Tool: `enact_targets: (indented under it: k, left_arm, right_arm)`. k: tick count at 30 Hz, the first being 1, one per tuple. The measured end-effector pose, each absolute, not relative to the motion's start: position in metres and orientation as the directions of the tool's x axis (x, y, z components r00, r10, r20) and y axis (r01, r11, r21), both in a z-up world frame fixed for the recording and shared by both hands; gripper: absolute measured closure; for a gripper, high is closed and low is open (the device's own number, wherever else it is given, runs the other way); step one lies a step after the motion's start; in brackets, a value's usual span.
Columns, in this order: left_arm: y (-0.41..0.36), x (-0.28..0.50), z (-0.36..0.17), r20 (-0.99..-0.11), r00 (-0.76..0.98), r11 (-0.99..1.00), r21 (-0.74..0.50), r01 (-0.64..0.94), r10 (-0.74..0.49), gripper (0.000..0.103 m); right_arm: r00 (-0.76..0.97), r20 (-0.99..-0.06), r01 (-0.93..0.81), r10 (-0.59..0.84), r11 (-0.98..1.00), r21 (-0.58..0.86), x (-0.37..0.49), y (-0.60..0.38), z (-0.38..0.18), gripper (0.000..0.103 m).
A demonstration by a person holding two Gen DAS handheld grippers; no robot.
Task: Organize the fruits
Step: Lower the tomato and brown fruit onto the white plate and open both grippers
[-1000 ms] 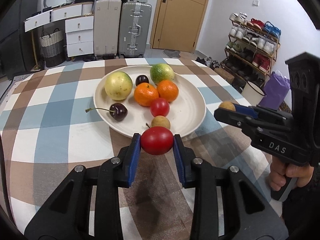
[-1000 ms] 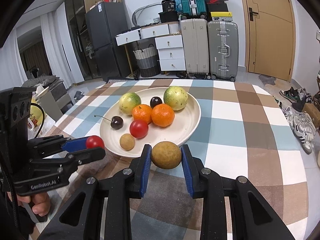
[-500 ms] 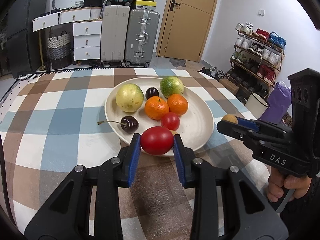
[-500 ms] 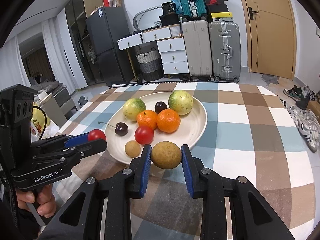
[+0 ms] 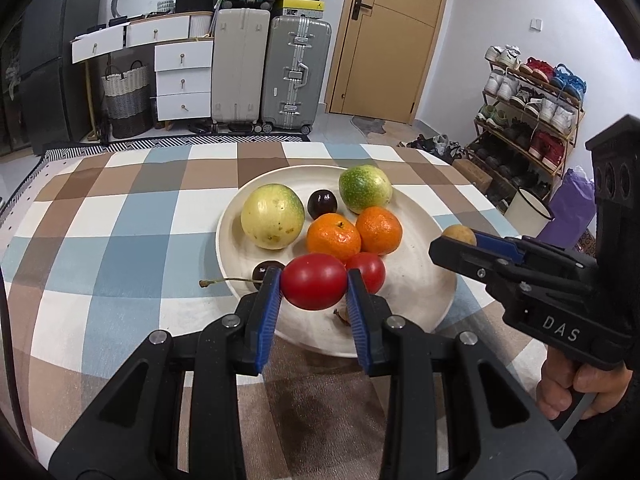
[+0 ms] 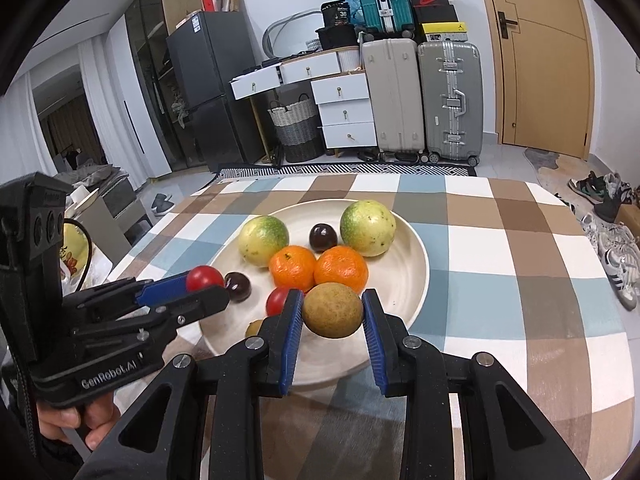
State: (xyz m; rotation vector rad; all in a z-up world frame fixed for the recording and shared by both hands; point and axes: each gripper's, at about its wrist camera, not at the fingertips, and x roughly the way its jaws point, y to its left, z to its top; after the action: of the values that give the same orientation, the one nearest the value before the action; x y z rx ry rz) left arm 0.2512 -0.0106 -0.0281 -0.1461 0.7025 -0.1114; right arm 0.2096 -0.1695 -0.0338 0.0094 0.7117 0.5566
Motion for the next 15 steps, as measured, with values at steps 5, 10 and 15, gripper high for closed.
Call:
enact_targets:
  k: [5, 10, 15]
  left_arm:
    - [-0.0127, 0.2547, -0.0323, -0.638, 0.758, 0.986, -0.158, 0.045, -0.136, 0.073]
    - [-0.0104, 0.2588, -0.0343, -0.641, 0.753, 0.984, -0.172, 0.044, -0.146, 0.073]
    - [-0.0118, 0.2581, -0.0332, -0.635, 0.760, 0.985, -0.165, 0.046, -0.142, 0.073]
  right_arm:
    - [0.645, -0.594, -0.461, 0.481, 0.865, 0.201, 0.2111, -0.1730, -0.0371, 0.073]
    - [0.648, -0.590, -0.459, 0.482, 0.865, 0.203, 0.2157, -0.1725, -0.0376, 0.073]
    - [0.652, -0.583, -0.474, 0.485, 0.861, 0.186, 0.2147, -0.1678, -0.0362, 0.062]
